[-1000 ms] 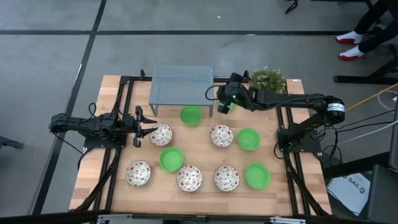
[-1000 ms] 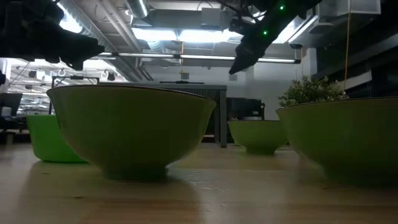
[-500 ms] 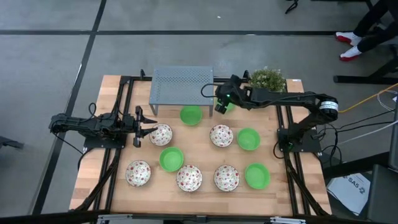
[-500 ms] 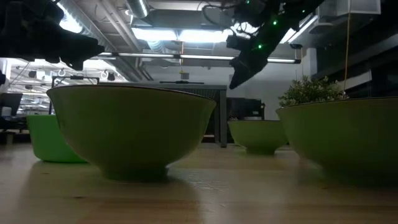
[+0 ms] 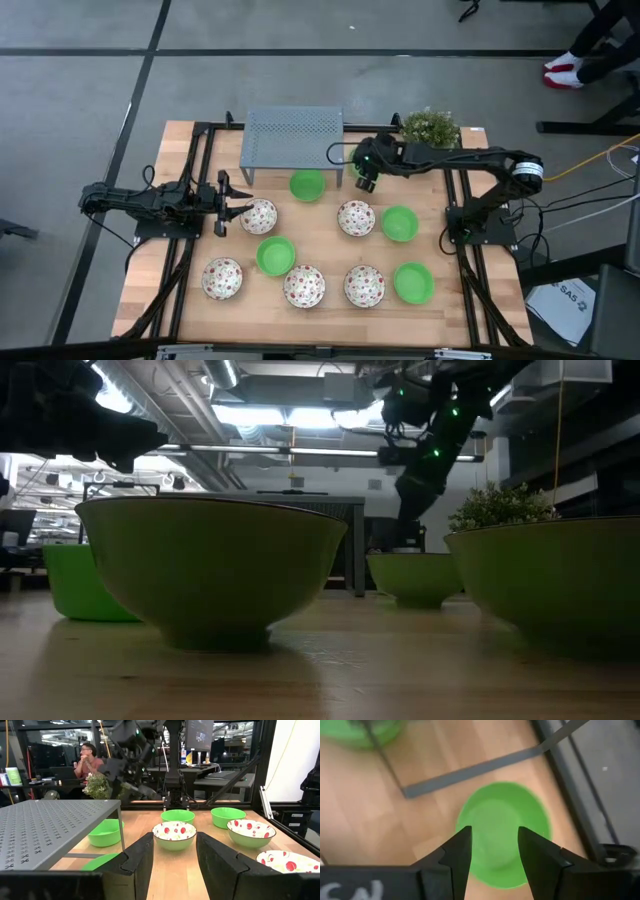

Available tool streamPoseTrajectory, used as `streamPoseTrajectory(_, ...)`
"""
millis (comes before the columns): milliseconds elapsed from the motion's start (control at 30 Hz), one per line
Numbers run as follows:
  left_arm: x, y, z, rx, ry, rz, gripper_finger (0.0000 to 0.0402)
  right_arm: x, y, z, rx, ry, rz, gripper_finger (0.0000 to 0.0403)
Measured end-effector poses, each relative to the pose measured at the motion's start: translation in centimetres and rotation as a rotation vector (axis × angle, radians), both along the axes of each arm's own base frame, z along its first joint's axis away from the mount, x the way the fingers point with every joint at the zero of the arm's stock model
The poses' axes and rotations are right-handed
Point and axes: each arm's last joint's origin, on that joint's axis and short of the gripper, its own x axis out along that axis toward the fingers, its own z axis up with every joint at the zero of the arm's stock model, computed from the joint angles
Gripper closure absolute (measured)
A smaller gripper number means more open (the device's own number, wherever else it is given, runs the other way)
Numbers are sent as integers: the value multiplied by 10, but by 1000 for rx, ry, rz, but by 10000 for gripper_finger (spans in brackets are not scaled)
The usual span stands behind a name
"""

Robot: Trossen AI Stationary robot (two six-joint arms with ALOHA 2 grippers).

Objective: Pick & Place Mini bowls
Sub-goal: Put the green bowl on the shelf

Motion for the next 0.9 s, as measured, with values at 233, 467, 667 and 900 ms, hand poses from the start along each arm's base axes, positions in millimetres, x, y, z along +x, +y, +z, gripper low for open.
streamPoseTrajectory(233, 0, 0, 0, 0, 0, 0, 258, -14, 4, -23, 6, -46, -11, 243)
streamPoseTrajectory(467, 0, 0, 0, 0, 0, 0, 258, -27, 3, -17, 26, -109, -58, 243)
streamPoseTrajectory(667, 0, 0, 0, 0, 0, 0, 258, -35, 3, -10, -121, -59, -14, 243)
streamPoseTrajectory(900, 0, 0, 0, 0, 0, 0, 258, -36, 4, -8, -140, -40, 33, 243)
